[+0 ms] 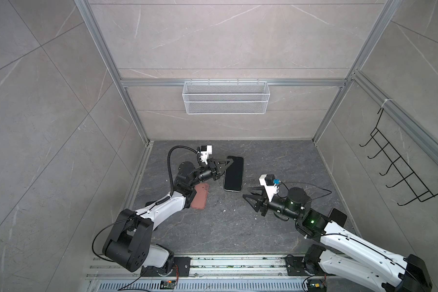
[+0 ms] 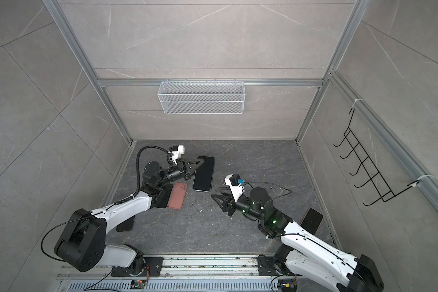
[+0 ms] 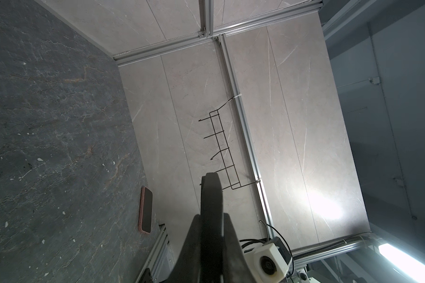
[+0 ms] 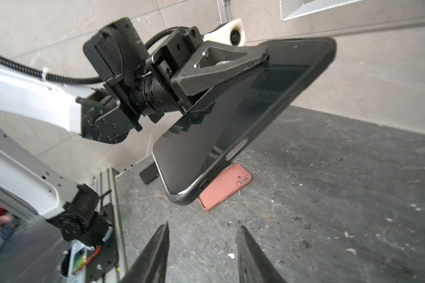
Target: Take the phone out of the phone case
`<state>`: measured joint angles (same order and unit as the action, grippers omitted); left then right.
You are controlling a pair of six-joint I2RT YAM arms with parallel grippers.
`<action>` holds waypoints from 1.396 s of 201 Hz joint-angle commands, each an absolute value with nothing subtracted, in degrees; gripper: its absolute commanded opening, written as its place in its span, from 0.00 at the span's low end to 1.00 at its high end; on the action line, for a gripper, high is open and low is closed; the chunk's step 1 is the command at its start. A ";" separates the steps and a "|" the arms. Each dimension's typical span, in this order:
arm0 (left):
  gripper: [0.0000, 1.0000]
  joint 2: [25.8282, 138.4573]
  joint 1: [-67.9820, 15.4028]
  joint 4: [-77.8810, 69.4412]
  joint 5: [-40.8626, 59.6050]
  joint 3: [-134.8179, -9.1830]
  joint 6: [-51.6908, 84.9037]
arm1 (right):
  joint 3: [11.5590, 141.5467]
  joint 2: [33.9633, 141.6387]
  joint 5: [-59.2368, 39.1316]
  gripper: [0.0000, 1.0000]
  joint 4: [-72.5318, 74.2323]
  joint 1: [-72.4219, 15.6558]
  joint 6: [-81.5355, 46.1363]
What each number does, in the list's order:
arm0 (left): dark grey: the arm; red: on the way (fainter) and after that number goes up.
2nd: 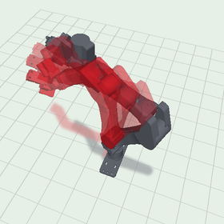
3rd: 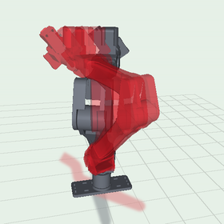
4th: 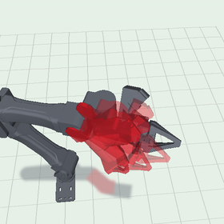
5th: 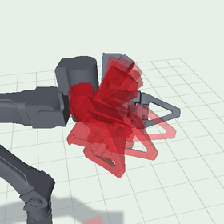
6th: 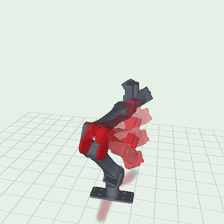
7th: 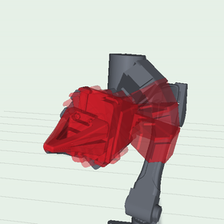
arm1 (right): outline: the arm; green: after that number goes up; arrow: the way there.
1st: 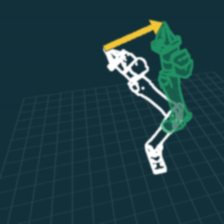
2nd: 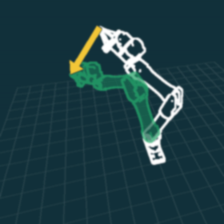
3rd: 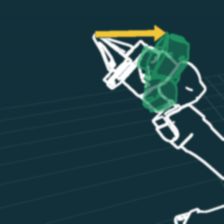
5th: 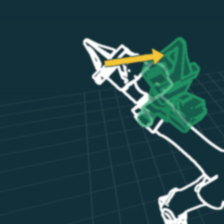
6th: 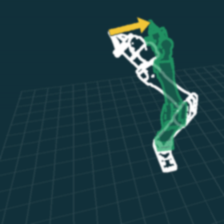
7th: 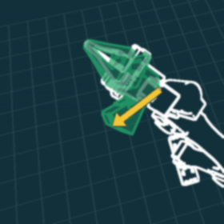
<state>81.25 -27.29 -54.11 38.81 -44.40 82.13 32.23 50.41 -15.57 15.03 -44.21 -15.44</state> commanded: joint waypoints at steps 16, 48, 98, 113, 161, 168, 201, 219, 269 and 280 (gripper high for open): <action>0.00 81.12 -27.21 -61.66 37.71 -46.31 84.27 | 31.62 49.43 -16.87 0.54 18.63 -43.61 -24.73; 0.00 80.97 -27.19 -61.87 37.79 -46.08 84.44 | 33.86 51.76 -22.12 0.53 18.46 -43.15 -25.05; 0.00 80.82 -27.22 -63.02 38.13 -45.97 85.03 | 35.87 57.59 -24.60 0.51 21.42 -42.89 -26.55; 0.00 80.60 -27.25 -63.01 38.22 -45.70 84.84 | 36.08 58.01 -24.79 0.51 22.22 -42.59 -27.23; 0.00 81.34 -27.19 -63.78 38.26 -45.72 85.04 | 34.81 57.56 -25.49 0.52 24.10 -41.08 -29.09; 0.00 81.52 -27.21 -64.10 38.23 -45.79 85.15 | 34.89 57.65 -25.40 0.52 23.80 -40.84 -29.16; 0.00 81.74 -27.23 -64.84 38.32 -45.62 85.52 | 34.72 58.54 -25.66 0.52 24.16 -39.64 -29.72; 0.00 81.74 -27.18 -64.99 38.49 -45.47 85.53 | 34.72 59.09 -25.67 0.52 24.50 -38.99 -30.34; 0.00 81.65 -27.29 -65.70 38.67 -45.35 85.68 | 35.13 60.57 -26.54 0.52 25.14 -37.62 -31.35; 0.00 81.69 -27.38 -66.06 38.76 -45.35 85.89 | 35.18 61.08 -26.76 0.52 25.28 -37.41 -31.41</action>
<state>82.74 -27.22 -58.83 37.56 -44.34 84.03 34.09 59.83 -27.14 24.34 -38.37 -30.48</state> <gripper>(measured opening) 0.112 0.521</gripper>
